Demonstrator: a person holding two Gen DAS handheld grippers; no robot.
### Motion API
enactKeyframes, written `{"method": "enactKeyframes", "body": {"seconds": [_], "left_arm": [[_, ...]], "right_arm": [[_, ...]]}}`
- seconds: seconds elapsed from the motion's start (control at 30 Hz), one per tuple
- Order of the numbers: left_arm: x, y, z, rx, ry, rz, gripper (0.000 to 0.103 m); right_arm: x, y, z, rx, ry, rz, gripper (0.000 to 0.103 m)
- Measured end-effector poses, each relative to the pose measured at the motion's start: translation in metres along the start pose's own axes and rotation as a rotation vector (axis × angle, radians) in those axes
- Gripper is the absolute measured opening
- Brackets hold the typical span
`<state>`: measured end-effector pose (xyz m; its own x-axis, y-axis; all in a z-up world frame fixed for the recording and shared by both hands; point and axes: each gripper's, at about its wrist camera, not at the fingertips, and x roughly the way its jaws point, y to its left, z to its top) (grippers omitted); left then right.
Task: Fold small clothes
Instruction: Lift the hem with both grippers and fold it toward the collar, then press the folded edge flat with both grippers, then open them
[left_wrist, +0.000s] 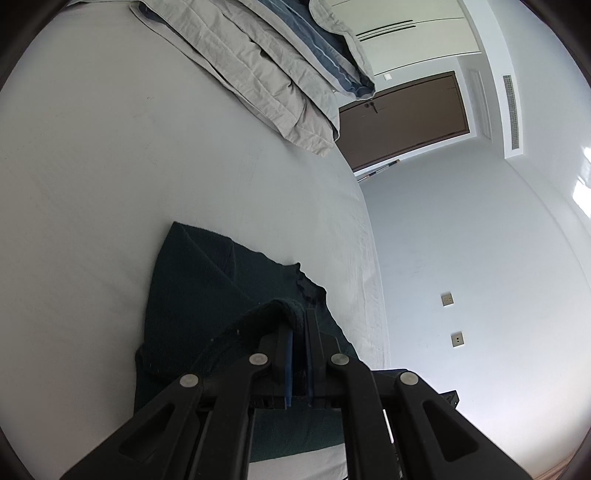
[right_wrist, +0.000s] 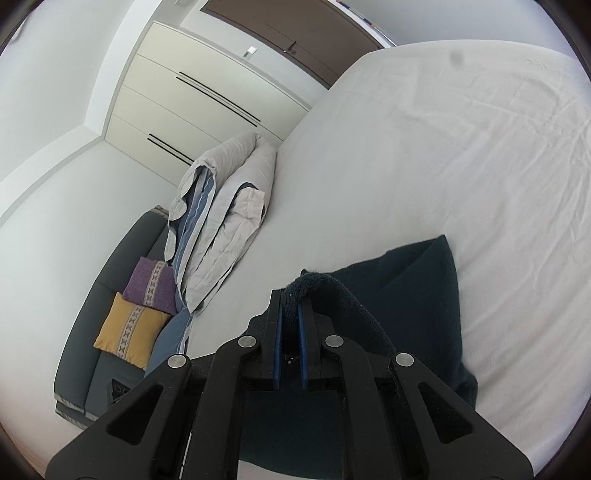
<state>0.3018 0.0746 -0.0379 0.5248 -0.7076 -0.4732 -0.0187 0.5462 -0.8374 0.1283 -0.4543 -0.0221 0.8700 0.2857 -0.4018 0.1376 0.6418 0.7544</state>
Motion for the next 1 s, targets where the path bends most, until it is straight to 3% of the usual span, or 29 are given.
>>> {"method": "enactKeyframes", "body": {"seconds": [0.3,0.4,0.47,0.53,0.57,0.6,0.7,0.8,1.0], "left_arm": [[0.079,0.032,0.053,-0.048,-0.003,0.108,0.007],[0.102,0.054,0.062,-0.084,0.013,0.196,0.011],[0.111,0.065,0.063,-0.1,0.034,0.205,0.023],[0.109,0.064,0.062,-0.084,0.028,0.196,0.038],[0.105,0.061,0.059,-0.069,0.021,0.2,0.047],[0.099,0.057,0.057,-0.056,0.009,0.21,0.063],[0.077,0.042,0.047,-0.004,-0.035,0.208,0.073],[0.06,0.033,0.035,0.062,-0.052,0.236,0.074],[0.031,0.027,-0.016,0.187,-0.064,0.335,0.073]], "right_arm": [[0.119,-0.047,0.05,0.081,0.005,-0.118,0.006],[0.151,-0.072,0.062,0.13,0.019,-0.146,0.01],[0.17,-0.089,0.066,0.157,0.03,-0.22,0.02],[0.177,-0.096,0.065,0.145,0.016,-0.283,0.059],[0.178,-0.096,0.064,0.137,-0.004,-0.301,0.059],[0.177,-0.095,0.063,0.123,-0.015,-0.305,0.059],[0.176,-0.083,0.057,0.053,0.011,-0.32,0.059],[0.171,-0.058,0.043,-0.057,0.036,-0.333,0.059],[0.172,-0.006,-0.004,-0.354,0.134,-0.469,0.059]]}}
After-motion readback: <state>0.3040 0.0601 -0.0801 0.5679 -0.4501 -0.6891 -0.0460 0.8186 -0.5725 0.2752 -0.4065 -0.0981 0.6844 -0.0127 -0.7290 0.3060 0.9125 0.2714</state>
